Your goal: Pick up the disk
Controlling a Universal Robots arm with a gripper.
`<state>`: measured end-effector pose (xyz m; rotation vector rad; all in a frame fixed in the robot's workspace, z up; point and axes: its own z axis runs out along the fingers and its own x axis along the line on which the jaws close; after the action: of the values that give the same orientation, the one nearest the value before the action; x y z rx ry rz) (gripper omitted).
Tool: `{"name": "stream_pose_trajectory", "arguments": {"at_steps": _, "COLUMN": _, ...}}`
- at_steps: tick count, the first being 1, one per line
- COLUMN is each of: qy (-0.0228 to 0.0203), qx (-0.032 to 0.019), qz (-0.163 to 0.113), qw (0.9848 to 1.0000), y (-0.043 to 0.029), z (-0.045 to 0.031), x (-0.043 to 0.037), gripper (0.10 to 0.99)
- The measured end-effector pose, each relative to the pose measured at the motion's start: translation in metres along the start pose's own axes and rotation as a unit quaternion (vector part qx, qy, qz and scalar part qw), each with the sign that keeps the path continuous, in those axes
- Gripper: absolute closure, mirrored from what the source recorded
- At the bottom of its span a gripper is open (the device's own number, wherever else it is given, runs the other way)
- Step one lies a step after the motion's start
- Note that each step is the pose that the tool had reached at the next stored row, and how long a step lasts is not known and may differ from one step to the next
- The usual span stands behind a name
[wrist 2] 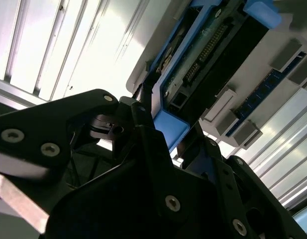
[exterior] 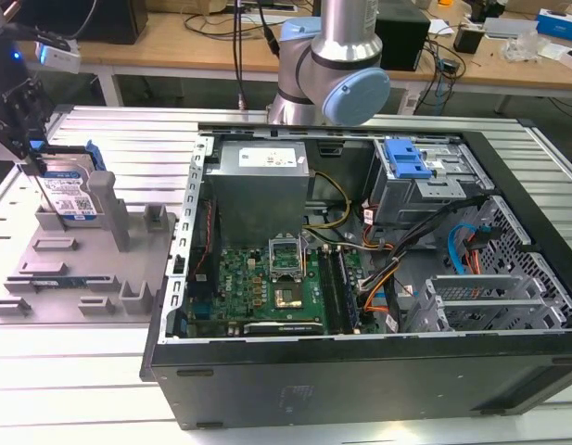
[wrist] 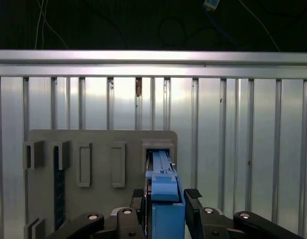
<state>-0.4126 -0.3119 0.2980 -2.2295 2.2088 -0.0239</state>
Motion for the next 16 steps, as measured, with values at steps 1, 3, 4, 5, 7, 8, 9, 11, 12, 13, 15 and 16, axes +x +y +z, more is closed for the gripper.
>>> {"name": "stream_pose_trajectory", "arguments": {"at_steps": 1, "qy": 0.0000, "qx": 0.0000, "qz": 0.000, "qw": 1.0000, "y": 0.0000, "z": 0.0000, "x": 0.0000, "gripper": 0.647}}
{"name": "stream_pose_trajectory", "arguments": {"at_steps": 3, "qy": 0.0000, "qx": -0.0001, "qz": 0.000, "qw": 1.0000, "y": 0.0000, "z": 0.0001, "x": 0.0000, "gripper": 0.647}}
{"name": "stream_pose_trajectory", "arguments": {"at_steps": 4, "qy": 0.0000, "qx": 0.0000, "qz": 0.000, "qw": 1.0000, "y": 0.0000, "z": 0.0002, "x": 0.0000, "gripper": 0.718}}
{"name": "stream_pose_trajectory", "arguments": {"at_steps": 5, "qy": 0.0000, "qx": 0.0000, "qz": 0.000, "qw": 1.0000, "y": 0.0000, "z": 0.0003, "x": 0.0000, "gripper": 0.718}}
{"name": "stream_pose_trajectory", "arguments": {"at_steps": 7, "qy": 0.0000, "qx": 0.0000, "qz": 0.000, "qw": 1.0000, "y": 0.0000, "z": 0.0003, "x": 0.0000, "gripper": 0.718}}
{"name": "stream_pose_trajectory", "arguments": {"at_steps": 8, "qy": 0.0000, "qx": 0.0000, "qz": 0.000, "qw": 1.0000, "y": 0.0000, "z": 0.0003, "x": 0.0000, "gripper": 0.718}}
{"name": "stream_pose_trajectory", "arguments": {"at_steps": 9, "qy": 0.0000, "qx": 0.0000, "qz": 0.000, "qw": 1.0000, "y": 0.0000, "z": 0.0004, "x": 0.0000, "gripper": 0.718}}
{"name": "stream_pose_trajectory", "arguments": {"at_steps": 11, "qy": -0.0001, "qx": 0.0001, "qz": 0.000, "qw": 1.0000, "y": 0.0000, "z": 0.0005, "x": 0.0007, "gripper": 0.718}}
{"name": "stream_pose_trajectory", "arguments": {"at_steps": 12, "qy": -0.0001, "qx": 0.0000, "qz": 0.000, "qw": 1.0000, "y": 0.0000, "z": 0.0004, "x": 0.0012, "gripper": 0.718}}
{"name": "stream_pose_trajectory", "arguments": {"at_steps": 13, "qy": -0.0003, "qx": 0.0000, "qz": 0.000, "qw": 1.0000, "y": 0.0000, "z": 0.0005, "x": 0.0013, "gripper": 0.718}}
{"name": "stream_pose_trajectory", "arguments": {"at_steps": 15, "qy": -0.0024, "qx": 0.0002, "qz": 0.000, "qw": 1.0000, "y": 0.0001, "z": -0.0001, "x": 0.0016, "gripper": 0.718}}
{"name": "stream_pose_trajectory", "arguments": {"at_steps": 16, "qy": -0.0037, "qx": 0.0001, "qz": 0.000, "qw": 1.0000, "y": 0.0000, "z": -0.0010, "x": 0.0016, "gripper": 0.718}}
